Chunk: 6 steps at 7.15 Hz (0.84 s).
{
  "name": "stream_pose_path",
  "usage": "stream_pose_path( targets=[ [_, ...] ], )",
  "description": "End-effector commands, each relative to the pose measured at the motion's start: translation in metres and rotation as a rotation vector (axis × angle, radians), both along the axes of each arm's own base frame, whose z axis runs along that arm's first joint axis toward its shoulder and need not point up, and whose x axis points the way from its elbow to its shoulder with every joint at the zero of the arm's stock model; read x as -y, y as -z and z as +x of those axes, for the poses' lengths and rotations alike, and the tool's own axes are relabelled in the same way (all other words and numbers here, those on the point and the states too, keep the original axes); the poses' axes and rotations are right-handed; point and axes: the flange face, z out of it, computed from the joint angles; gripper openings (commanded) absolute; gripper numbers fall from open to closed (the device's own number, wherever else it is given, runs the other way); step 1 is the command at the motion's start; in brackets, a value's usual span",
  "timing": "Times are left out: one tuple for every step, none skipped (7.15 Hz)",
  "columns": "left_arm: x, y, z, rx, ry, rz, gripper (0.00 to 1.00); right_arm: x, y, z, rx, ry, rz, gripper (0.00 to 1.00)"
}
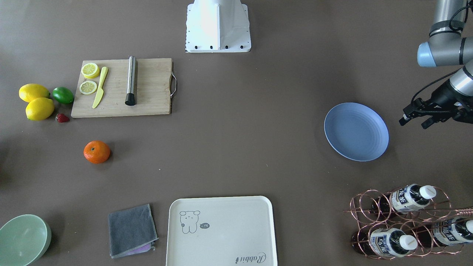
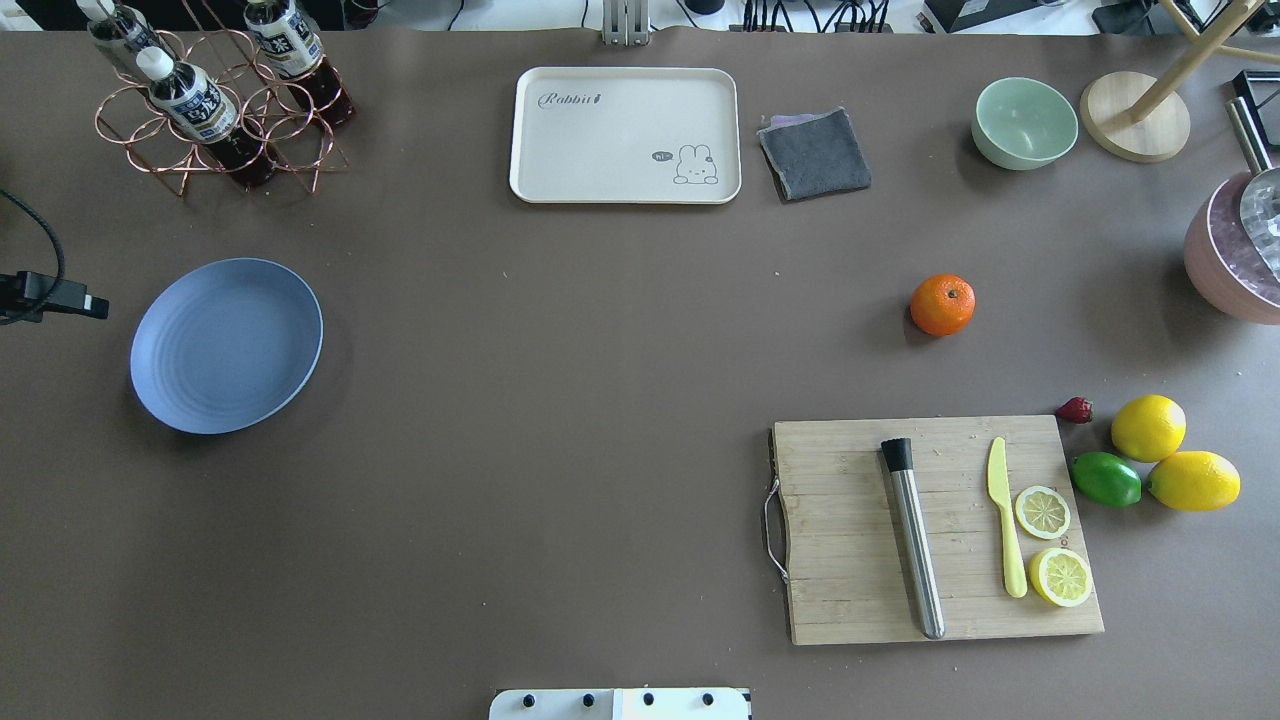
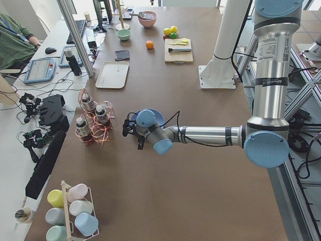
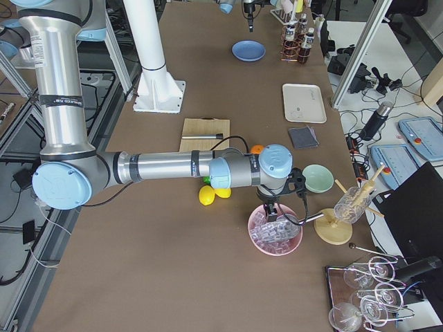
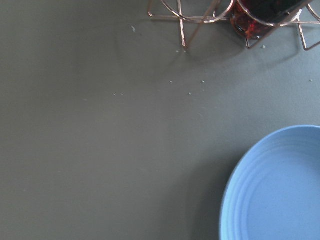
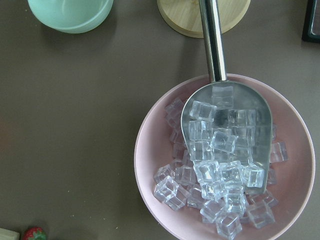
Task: Pick orange to plate
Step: 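Move the left gripper in toward the blue plate's rim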
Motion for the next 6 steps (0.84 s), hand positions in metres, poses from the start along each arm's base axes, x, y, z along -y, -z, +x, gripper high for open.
stream_pose_path(
  targets=[
    [-0.007,0.007,0.055,0.006,-0.040,0.021,0.98,0.001,0.006,0.000,0.003,-0.023,-0.014,1.00],
    [-0.007,0.001,0.059,0.012,-0.045,0.014,0.98,0.001,0.007,0.000,0.005,-0.024,-0.014,1.00],
    [-0.006,-0.001,0.059,0.009,-0.045,0.017,0.98,0.000,0.006,0.000,0.005,-0.024,-0.017,1.00],
    [-0.006,-0.003,0.060,0.011,-0.047,0.015,0.92,0.000,0.007,0.000,0.007,-0.024,-0.015,1.00],
    [-0.010,-0.003,0.067,0.012,-0.062,0.014,0.73,0.000,0.007,0.000,0.007,-0.024,-0.015,1.00],
    [-0.013,-0.002,0.074,0.010,-0.076,0.016,0.55,0.000,0.007,0.000,0.010,-0.023,-0.015,1.00]
  ],
)
